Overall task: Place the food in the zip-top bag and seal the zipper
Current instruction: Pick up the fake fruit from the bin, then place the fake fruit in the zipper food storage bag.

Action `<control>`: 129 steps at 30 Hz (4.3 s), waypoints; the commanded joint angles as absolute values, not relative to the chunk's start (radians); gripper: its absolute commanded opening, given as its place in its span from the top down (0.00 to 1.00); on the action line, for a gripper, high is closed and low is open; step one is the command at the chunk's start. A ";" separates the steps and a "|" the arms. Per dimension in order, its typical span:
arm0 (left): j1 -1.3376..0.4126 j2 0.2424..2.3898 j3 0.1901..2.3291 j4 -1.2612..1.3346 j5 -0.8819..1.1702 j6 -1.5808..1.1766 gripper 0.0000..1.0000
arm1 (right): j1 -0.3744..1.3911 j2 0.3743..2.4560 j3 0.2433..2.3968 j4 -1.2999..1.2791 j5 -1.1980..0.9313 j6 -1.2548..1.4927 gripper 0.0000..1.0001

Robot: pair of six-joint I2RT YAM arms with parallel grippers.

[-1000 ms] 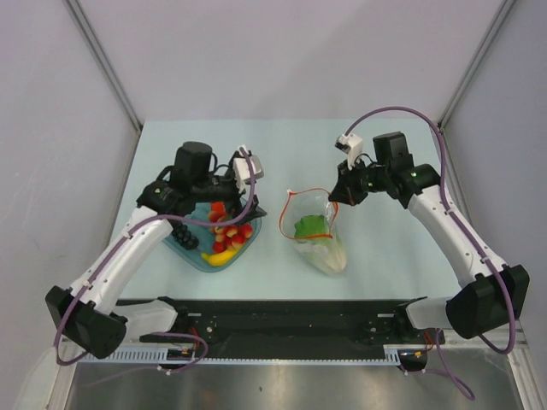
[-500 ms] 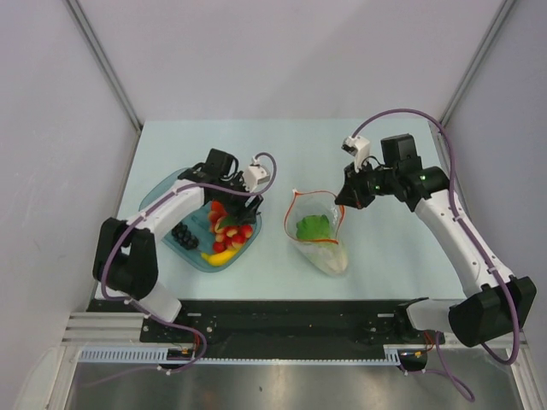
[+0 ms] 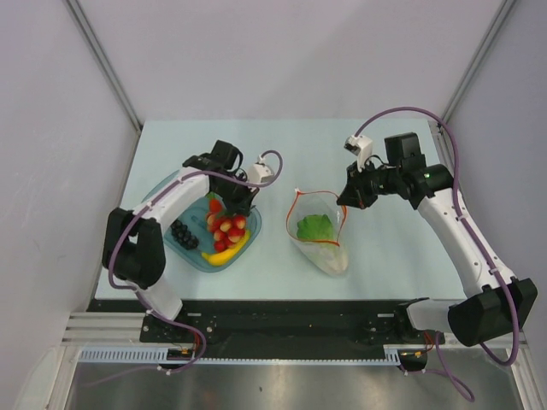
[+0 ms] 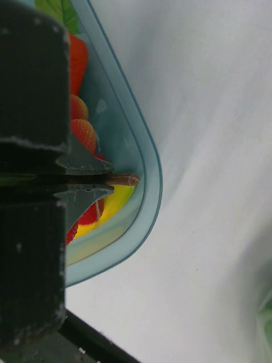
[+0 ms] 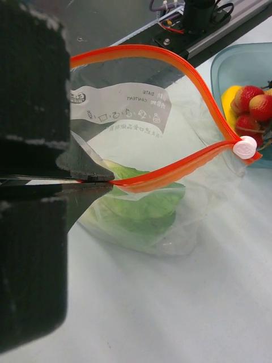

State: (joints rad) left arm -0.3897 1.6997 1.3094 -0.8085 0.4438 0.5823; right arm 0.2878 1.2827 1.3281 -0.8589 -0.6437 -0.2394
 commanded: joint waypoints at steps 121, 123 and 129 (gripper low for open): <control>-0.893 1.408 1.365 -1.071 0.601 1.338 0.43 | 0.204 1.397 1.424 -1.081 -1.045 -0.474 1.00; -0.897 1.427 1.352 -1.072 0.595 1.338 0.43 | 0.204 1.399 1.425 -1.083 -1.045 -0.471 1.00; -0.939 1.439 1.236 -0.858 0.520 1.293 0.63 | 0.204 1.404 1.427 -1.080 -1.042 -0.465 1.00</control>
State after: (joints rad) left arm -0.9035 1.4345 1.2835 -1.0065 0.5434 1.2919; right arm 0.2089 1.3987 1.3823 -1.0775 -1.0218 -0.4500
